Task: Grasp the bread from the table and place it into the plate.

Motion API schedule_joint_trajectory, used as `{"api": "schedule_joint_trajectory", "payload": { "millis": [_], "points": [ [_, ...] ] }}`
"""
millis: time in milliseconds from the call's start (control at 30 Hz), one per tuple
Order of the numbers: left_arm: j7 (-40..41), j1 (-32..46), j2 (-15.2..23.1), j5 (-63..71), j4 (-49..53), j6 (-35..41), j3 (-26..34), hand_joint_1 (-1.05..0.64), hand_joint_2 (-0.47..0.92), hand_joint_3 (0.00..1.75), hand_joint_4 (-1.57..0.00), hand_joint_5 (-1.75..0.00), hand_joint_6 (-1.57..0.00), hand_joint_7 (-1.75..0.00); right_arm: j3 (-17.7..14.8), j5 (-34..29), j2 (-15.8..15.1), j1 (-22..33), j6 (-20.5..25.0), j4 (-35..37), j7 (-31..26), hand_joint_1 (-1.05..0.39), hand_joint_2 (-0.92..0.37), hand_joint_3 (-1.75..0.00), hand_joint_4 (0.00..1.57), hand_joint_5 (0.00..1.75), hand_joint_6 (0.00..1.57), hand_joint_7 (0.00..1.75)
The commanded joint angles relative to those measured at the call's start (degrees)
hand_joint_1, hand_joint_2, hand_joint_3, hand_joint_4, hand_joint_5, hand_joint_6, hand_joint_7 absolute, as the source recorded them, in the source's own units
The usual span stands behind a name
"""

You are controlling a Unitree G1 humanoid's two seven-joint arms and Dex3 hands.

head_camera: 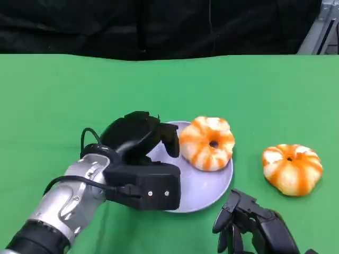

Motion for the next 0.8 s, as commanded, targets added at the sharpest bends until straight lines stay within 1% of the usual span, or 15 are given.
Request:
{"api": "schedule_joint_trajectory", "payload": {
  "millis": [33,67,100,167,267,333,400,533,567,700,733,800],
  "points": [
    [2.07,2.12,2.62,-0.63,-2.17,-3.62,1.19,-0.81,0.92,0.44,-0.18,-0.72,-0.37,-1.06,-0.34,0.51,-0.32,0.55,-0.29,-0.66,-0.16,-0.48,-0.57,-1.47,0.8,1.75,0.59,1.75],
    [3.21,2.86,3.22,-1.33,-2.55,-5.78,1.83,-0.79,0.92,0.43,-0.19,-0.78,-0.33,-1.1,-0.33,0.73,-0.28,0.58,-0.24,-0.7,-0.06,-0.49,-0.57,-1.47,0.8,1.75,0.59,1.75],
    [4.27,3.59,3.94,-1.89,-2.92,-7.91,2.43,-0.76,0.92,0.4,-0.23,-0.85,-0.3,-1.11,-0.32,1.07,-0.25,0.59,-0.16,-0.71,0.14,-0.49,-0.57,-1.47,0.8,1.75,0.59,1.75],
    [5.17,5.39,4.99,-3.44,-4.12,-10.93,3.98,-0.72,0.92,0.36,-0.25,-0.96,-0.28,-1.07,-0.34,1.17,-0.33,0.61,0.01,-0.84,0.23,-0.49,-0.57,-1.46,0.8,1.75,0.59,1.75],
    [5.62,8.17,5.61,-6.29,-5.96,-13.76,6.53,-0.67,0.92,0.3,-0.29,-1.05,-0.28,-1.01,-0.4,1.2,-0.44,0.57,0.03,-0.87,0.18,-0.5,-0.57,-1.46,0.8,1.75,0.6,1.75],
    [4.82,10.67,5.79,-9.41,-8.1,-14.7,8.74,-0.6,0.92,0.21,-0.4,-1.12,-0.33,-0.92,-0.48,1.16,-0.45,0.43,-0.19,-0.65,0.09,-0.49,-0.57,-1.46,0.8,1.75,0.6,1.75],
    [3.45,13.35,5.98,-13.22,-10.77,-15.35,11.08,-0.56,0.92,0.19,-0.44,-1.14,-0.36,-0.9,-0.58,1.42,-0.47,0.36,-0.26,-0.52,0.19,-0.49,-0.57,-1.46,0.8,1.75,0.6,1.75],
    [0.74,18.97,4.97,-23.06,-16.51,-15.92,16.03,-0.38,0.92,0.15,-0.51,-1.19,-0.52,-0.8,-0.89,2.12,-0.81,0.29,-0.49,-0.14,0.8,-0.49,-0.57,-1.46,0.79,1.75,0.6,1.75],
    [0.39,20.13,4.72,-24.5,-17.68,-15.82,16.83,-0.36,0.92,0.14,-0.52,-1.2,-0.53,-0.79,-0.98,2.07,-0.87,0.32,-0.64,-0.06,0.83,-0.49,-0.57,-1.45,0.79,1.75,0.6,1.75],
    [-0.2,25.97,2.89,-30.69,-22.5,-16.01,20.25,-0.32,0.92,0.14,-0.56,-1.24,-0.59,-0.79,-1.05,1.89,-0.87,0.83,-0.64,-0.43,1.02,-0.49,-0.57,-1.44,0.78,1.75,0.6,1.75],
    [-0.15,27.61,2.07,-32.4,-23.41,-16.75,20.91,-0.29,0.92,0.15,-0.61,-1.28,-0.66,-0.82,-1.01,1.91,-0.84,1.09,-0.87,-0.61,1.08,-0.49,-0.57,-1.45,0.77,1.75,0.59,1.75],
    [0.11,30.93,0.37,-34.88,-24.98,-18.22,22.0,-0.24,0.91,0.21,-0.66,-1.33,-0.72,-0.9,-0.98,2.4,-0.66,1.65,-0.93,-1.07,1.29,-0.5,-0.56,-1.45,0.76,1.75,0.59,1.75]
  ]
}}
